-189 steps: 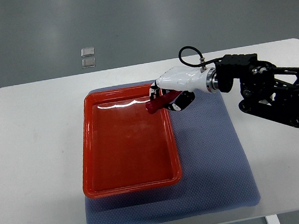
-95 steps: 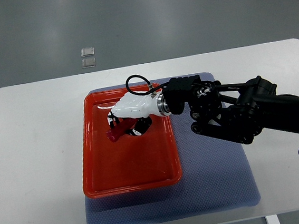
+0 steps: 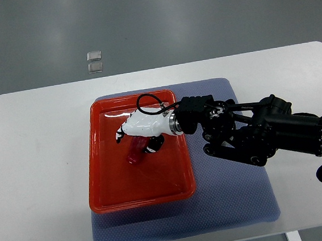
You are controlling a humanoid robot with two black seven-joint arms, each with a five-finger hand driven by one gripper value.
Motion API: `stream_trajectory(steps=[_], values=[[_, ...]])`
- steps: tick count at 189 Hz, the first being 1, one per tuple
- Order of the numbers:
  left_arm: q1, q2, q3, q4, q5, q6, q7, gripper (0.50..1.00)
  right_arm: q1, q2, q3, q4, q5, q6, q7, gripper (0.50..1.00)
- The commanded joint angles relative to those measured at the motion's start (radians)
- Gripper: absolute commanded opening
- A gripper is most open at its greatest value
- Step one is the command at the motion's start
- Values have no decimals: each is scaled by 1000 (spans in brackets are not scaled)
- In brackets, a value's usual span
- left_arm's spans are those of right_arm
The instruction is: Place red pepper on red tray
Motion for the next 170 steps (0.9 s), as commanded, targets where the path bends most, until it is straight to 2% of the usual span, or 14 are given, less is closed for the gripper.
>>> stream_trajectory(steps=[1, 25, 72, 101, 132, 170], values=[[0, 0, 0, 0, 0, 1, 0, 1000, -1, -12, 10, 1, 1, -2, 0, 825], [0, 0, 0, 0, 0, -1, 0, 1000, 7, -46, 34, 5, 15, -2, 2, 842], [0, 0, 0, 0, 0, 1, 0, 1000, 1, -145, 241, 8, 60, 30, 5, 858], [0, 0, 0, 0, 0, 1, 0, 1000, -53, -181, 355, -13, 248, 28, -3, 858], [0, 0, 0, 0, 0, 1, 0, 1000, -133, -167, 527, -113, 431, 11, -6, 858], [0, 0, 0, 0, 0, -1, 0, 1000, -229, -164, 686, -141, 693, -62, -6, 858]])
